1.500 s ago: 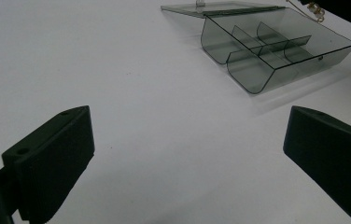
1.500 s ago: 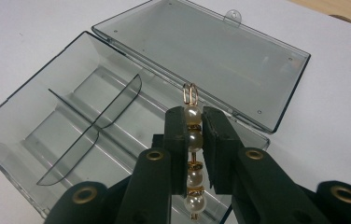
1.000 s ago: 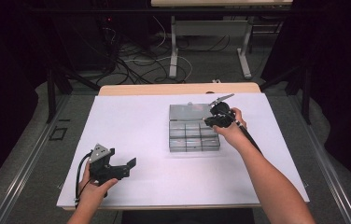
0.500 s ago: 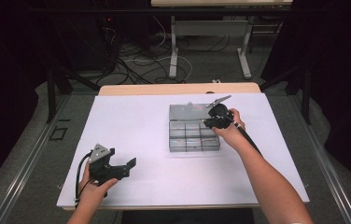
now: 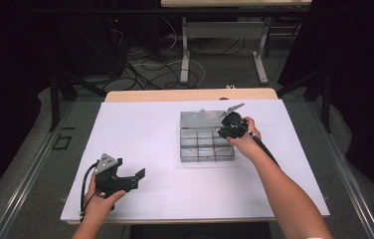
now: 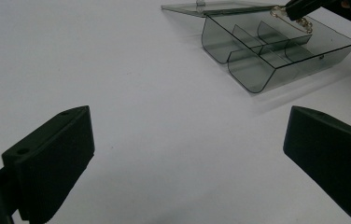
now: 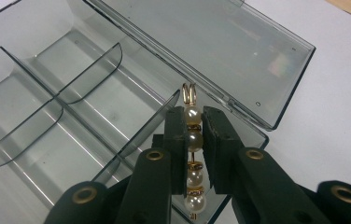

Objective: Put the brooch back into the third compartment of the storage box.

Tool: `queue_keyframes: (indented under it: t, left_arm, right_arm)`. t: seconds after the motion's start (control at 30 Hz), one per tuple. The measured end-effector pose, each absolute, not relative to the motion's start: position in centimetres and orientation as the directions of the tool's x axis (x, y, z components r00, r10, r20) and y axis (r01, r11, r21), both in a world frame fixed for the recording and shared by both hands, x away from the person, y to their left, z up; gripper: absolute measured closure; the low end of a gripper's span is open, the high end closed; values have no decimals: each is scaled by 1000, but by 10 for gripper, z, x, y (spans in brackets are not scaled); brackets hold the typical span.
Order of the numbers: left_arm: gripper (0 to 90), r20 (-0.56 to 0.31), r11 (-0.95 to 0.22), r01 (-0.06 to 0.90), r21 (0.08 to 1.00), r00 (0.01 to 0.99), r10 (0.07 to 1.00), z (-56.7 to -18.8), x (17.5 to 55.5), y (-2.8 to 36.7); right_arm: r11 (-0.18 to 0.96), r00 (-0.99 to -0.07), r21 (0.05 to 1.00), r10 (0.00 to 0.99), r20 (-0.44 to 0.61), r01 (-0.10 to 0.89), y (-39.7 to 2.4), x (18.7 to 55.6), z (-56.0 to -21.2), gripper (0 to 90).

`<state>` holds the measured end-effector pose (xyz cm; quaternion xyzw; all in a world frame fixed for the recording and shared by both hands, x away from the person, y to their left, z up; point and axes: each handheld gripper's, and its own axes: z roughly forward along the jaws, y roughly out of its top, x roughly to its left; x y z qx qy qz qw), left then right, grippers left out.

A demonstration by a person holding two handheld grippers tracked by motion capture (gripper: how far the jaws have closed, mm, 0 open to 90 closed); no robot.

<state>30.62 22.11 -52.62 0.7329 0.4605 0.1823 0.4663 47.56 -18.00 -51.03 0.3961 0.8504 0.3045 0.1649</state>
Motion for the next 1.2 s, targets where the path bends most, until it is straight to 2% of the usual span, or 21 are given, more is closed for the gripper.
queue_keyframes:
  t: [0.4, 0.8, 1.07, 1.2]
  left_arm:
    - [18, -164, -139, 507, 851, 509, 845, -526, 306, 221]
    - [18, -166, -138, 509, 850, 507, 846, -526, 307, 221]
    - [18, -167, -135, 508, 851, 505, 847, -527, 308, 221]
    - [18, -167, -137, 509, 850, 507, 846, -527, 308, 221]
  right_arm:
    - [519, -640, 625, 768, -42, 583, -182, 476, -511, 807]
    - [477, -619, 642, 786, -6, 600, -183, 476, -512, 799]
    - [466, -605, 648, 796, -12, 602, -184, 475, -510, 741]
    - [442, -599, 667, 801, 7, 599, -185, 473, -506, 657]
